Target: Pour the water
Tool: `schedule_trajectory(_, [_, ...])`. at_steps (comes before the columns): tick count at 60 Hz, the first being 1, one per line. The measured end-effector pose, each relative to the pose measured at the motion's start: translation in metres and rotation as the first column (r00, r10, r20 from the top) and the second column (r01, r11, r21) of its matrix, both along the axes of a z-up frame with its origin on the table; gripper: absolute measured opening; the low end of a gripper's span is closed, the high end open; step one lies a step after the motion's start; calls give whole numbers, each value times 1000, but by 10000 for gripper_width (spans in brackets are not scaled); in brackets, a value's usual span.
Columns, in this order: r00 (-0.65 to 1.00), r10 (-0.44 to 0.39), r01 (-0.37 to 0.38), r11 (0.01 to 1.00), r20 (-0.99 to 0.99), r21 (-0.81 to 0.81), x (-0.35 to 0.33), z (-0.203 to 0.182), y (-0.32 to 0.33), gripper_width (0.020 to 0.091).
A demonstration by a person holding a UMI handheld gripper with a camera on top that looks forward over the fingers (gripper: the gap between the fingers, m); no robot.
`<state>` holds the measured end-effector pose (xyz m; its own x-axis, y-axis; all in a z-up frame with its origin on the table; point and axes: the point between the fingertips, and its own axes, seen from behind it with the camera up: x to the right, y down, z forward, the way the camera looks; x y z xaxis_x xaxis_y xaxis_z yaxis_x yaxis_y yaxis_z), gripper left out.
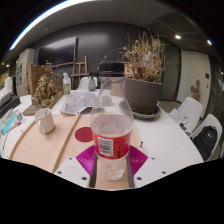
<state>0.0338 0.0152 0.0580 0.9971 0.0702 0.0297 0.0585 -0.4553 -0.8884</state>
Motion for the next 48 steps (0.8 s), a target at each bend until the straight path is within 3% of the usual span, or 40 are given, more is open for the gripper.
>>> schedule_trajectory(9, [999, -44, 44, 999, 12, -3, 6, 3, 7, 273])
schedule_trajectory(12, [998, -52, 53, 998, 27, -15, 10, 1, 6, 248])
schedule_trajectory(24, [989, -86, 86, 996, 123, 2, 8, 32, 24, 248])
schedule_trajectory(33, [937, -95, 76, 995, 337, 70, -1, 82, 50, 248])
schedule_trajectory(40, [834, -85, 25, 993, 545, 117, -20, 123, 76, 248])
schedule_trajectory(48, [619, -55, -88, 986, 783, 139, -57, 159, 107, 247])
